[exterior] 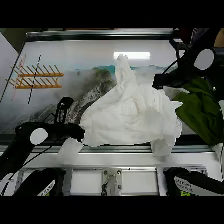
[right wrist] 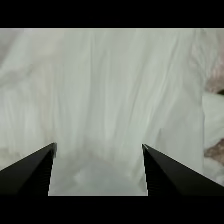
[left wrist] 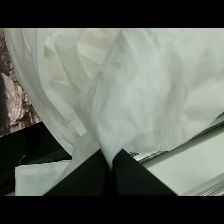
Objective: Fold the clothes and pants, and hang the long-sleeved shirts on hangers.
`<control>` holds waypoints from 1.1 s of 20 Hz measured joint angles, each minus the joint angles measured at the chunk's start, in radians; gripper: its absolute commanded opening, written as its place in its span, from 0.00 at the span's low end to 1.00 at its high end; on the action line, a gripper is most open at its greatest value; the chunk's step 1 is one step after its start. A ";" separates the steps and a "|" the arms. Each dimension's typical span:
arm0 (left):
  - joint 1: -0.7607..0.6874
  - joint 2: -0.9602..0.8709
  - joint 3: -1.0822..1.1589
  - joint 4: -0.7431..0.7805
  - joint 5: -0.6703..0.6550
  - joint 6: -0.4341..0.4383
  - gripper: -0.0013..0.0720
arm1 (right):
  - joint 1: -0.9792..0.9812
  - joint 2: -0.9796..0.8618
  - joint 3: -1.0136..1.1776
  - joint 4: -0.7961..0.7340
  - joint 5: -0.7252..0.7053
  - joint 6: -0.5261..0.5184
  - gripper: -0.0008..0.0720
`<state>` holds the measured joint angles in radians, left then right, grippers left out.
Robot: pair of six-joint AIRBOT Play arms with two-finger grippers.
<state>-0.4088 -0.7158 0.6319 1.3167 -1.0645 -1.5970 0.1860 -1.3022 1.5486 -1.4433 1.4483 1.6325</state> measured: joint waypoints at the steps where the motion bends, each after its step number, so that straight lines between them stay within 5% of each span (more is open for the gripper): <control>1: -0.001 0.000 -0.001 0.000 0.001 0.000 0.03 | 0.029 0.003 -0.008 -0.030 0.037 0.037 0.82; 8: -0.001 0.000 -0.004 -0.001 -0.001 0.000 0.03 | 0.269 -0.089 -0.043 -0.219 0.170 0.269 0.82; 22: -0.002 0.000 -0.004 -0.008 -0.008 0.000 0.03 | 0.376 -0.226 -0.046 -0.439 0.245 0.475 0.82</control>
<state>-0.4110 -0.7158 0.6281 1.3083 -1.0729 -1.5970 0.5621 -1.5284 1.5028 -1.8828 1.6936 2.1071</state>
